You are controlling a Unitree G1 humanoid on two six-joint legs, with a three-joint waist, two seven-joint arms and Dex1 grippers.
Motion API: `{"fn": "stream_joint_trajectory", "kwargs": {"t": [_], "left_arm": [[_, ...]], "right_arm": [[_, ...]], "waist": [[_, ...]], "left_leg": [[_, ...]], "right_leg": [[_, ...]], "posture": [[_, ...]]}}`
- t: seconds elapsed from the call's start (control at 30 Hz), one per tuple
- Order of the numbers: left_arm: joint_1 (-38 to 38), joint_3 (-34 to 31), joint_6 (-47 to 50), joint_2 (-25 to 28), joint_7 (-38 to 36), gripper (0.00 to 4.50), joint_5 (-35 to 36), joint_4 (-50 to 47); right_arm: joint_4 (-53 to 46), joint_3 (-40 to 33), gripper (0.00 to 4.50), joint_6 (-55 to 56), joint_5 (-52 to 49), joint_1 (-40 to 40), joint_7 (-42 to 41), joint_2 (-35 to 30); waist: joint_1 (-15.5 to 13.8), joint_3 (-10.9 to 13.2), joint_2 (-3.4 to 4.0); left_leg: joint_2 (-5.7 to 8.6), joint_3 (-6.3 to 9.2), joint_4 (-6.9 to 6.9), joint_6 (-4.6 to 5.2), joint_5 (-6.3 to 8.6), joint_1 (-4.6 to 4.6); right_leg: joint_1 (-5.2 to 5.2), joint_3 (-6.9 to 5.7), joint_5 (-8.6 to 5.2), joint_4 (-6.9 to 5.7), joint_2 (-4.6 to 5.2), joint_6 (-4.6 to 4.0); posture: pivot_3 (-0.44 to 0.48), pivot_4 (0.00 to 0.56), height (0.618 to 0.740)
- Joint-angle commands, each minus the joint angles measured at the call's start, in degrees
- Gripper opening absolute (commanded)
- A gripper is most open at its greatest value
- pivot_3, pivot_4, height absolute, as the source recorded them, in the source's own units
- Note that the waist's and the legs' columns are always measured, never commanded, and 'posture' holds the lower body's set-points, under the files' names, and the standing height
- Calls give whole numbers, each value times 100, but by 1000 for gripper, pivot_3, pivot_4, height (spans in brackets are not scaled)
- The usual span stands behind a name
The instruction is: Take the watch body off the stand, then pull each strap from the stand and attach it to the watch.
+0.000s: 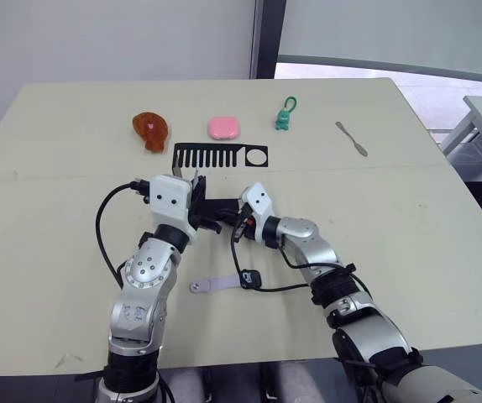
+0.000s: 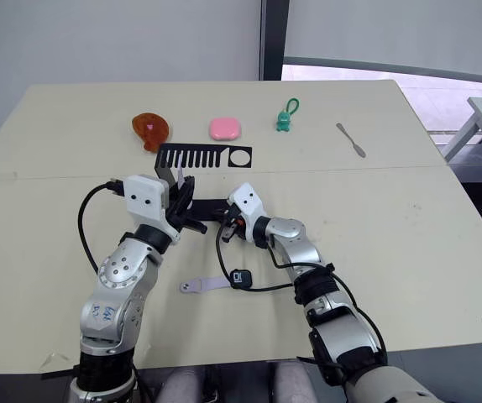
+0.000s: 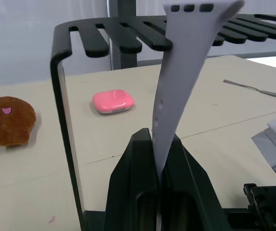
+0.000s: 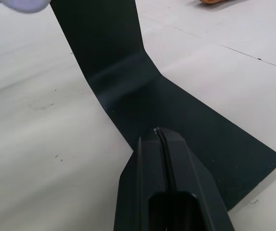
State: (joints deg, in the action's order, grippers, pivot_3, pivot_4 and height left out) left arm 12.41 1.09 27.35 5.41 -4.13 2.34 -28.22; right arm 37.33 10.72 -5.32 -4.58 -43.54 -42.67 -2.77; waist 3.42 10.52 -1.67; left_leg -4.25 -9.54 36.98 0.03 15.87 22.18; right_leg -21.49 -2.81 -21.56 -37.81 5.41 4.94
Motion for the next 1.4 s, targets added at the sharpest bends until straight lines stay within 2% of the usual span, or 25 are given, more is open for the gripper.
{"fn": "stream_joint_trajectory", "kwargs": {"t": [0.03, 0.33, 0.53, 0.63, 0.7, 0.77, 1.0, 1.23, 1.4], "left_arm": [[-121, -39, -298, 61, -59, 33, -5, -129], [-333, -67, -645, 314, -454, 33, 152, -284], [-844, -443, -865, 918, -1327, 33, 809, -567], [-1024, -692, -850, 1171, -1845, 33, 1410, -710], [-1435, -1149, -754, 1609, -2434, 33, 1976, -869], [-1761, -1518, -682, 1859, -2722, 33, 2419, -933], [-2412, -2403, -593, 2547, -3424, 33, 3379, -952], [-2521, -3062, -475, 2982, -3771, 33, 3925, -614], [-2644, -3470, -440, 3317, -4146, 33, 4130, -296]], "right_arm": [[437, 91, 0, -391, 168, 216, 144, 25], [417, 85, 0, -382, 157, 225, 152, 32], [139, -51, 0, -178, -52, 152, -122, -48], [-48, -161, 0, -54, -203, 143, -277, -115], [-507, -217, 0, 90, -268, 257, -415, -313], [-1009, -248, 0, -102, -413, 443, -665, -548], [-2851, -675, 0, -1052, -1300, 1307, -1340, -1592], [-3253, -1199, 0, -1158, -1741, 1408, -1578, -2311], [-3516, -1789, 0, -1182, -2017, 1938, -1728, -3039]], "waist": [[-5, 0, 0], [-18, -1, -1], [-16, 1, 2], [-18, 2, 3], [-15, 3, 4], [-17, 10, 16], [-28, 13, 18], [-16, 14, 19], [-44, 15, 20]], "left_leg": [[-1, 1, 0, 0, 0, 0], [0, 1, -1, 0, 2, 2], [-1, 1, -6, -2, 2, 2], [0, 2, -6, -1, 3, 8], [0, 4, -6, 0, 5, 12], [1, 6, -16, -2, 8, 17], [8, 14, -43, 5, 12, 29], [8, 12, -82, -3, 0, 13], [14, 11, -83, 3, 5, 22]], "right_leg": [[0, -1, 0, 0, 0, 0], [1, -1, 0, 4, 1, 0], [-1, -2, 0, 6, 1, -1], [-3, -3, -1, 9, 3, -2], [-3, -4, 0, 14, 4, -2], [-8, -5, 0, 22, 5, -2], [-9, -10, 0, 56, 12, -2], [-9, -12, 1, 69, 4, -5], [-7, -13, 1, 93, 9, -5]], "posture": [[0, 150, 740], [0, 150, 740], [0, 150, 740], [0, 150, 740], [0, 150, 740], [0, 150, 740], [0, 150, 740], [0, 150, 740], [0, 150, 740]]}}
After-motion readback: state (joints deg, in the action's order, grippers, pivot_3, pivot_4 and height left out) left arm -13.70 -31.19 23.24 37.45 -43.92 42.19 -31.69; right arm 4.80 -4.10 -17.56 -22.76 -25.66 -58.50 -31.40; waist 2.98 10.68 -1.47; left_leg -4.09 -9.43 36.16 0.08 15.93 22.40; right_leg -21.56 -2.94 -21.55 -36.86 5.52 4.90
